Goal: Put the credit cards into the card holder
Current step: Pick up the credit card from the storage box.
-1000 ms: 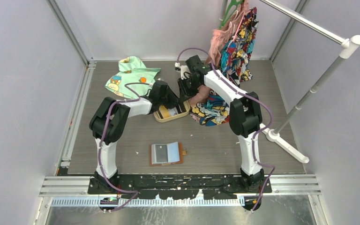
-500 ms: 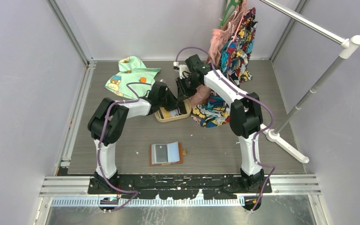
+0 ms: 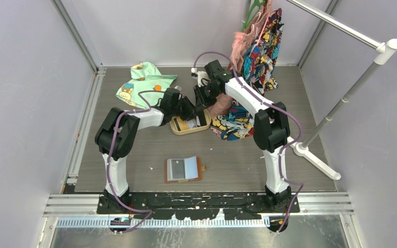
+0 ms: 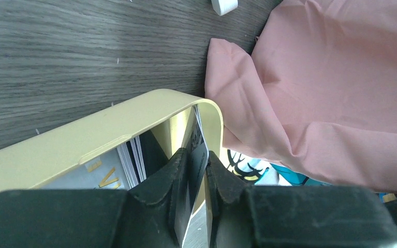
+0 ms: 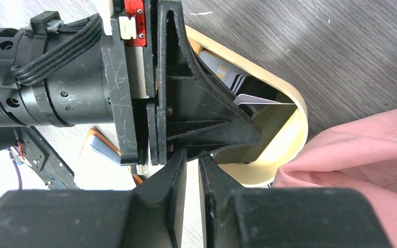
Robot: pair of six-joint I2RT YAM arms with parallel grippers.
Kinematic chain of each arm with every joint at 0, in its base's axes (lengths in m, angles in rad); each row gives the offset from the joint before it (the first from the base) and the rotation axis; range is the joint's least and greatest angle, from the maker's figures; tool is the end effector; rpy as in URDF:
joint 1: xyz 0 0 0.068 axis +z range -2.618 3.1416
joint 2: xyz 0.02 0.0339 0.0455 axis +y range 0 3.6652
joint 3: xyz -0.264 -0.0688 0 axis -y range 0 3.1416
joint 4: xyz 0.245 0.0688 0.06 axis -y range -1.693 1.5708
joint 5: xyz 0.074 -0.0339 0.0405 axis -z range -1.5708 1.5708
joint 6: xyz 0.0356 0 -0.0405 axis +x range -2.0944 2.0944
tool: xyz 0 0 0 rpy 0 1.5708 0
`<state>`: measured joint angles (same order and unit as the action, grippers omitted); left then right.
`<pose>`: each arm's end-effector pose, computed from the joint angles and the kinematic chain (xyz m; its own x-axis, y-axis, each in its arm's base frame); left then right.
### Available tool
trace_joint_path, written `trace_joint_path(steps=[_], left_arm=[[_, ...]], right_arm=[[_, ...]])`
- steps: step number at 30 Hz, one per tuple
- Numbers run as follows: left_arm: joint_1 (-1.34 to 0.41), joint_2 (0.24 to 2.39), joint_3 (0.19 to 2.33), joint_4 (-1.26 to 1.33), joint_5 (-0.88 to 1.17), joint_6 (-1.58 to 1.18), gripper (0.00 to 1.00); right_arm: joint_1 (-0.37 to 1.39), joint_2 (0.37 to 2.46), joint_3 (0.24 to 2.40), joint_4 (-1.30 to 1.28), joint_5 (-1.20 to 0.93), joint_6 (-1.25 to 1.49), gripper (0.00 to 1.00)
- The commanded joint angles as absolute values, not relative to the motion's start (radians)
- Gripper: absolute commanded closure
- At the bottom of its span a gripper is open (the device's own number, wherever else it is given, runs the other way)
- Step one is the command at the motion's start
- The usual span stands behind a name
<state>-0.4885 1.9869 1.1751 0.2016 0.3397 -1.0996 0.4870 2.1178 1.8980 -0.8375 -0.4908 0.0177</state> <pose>0.3715 -0.2109 0.1569 -0.8388 -0.5056 -0.2019 -0.1405 0.5594 -0.8169 0.3998 0.2307 0.2523 -0.7806 -0.3957 -0.4839 -0.6036 0.6782 0.4192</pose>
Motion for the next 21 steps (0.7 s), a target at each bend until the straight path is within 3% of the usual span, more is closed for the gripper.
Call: trace_joint_path(steps=[1,21], left_arm=[[-0.482,1.979,1.177,0.253,0.367,-1.103,0.81],[-0.450,1.933,1.115,0.269,0.390,-1.090,0.82]], right_arm=[[0.485,2.030,1.907,-0.812,-0.514,0.018,0.80],[0.486,2.038,1.910,-0.817,-0.514,0.016,0.79]])
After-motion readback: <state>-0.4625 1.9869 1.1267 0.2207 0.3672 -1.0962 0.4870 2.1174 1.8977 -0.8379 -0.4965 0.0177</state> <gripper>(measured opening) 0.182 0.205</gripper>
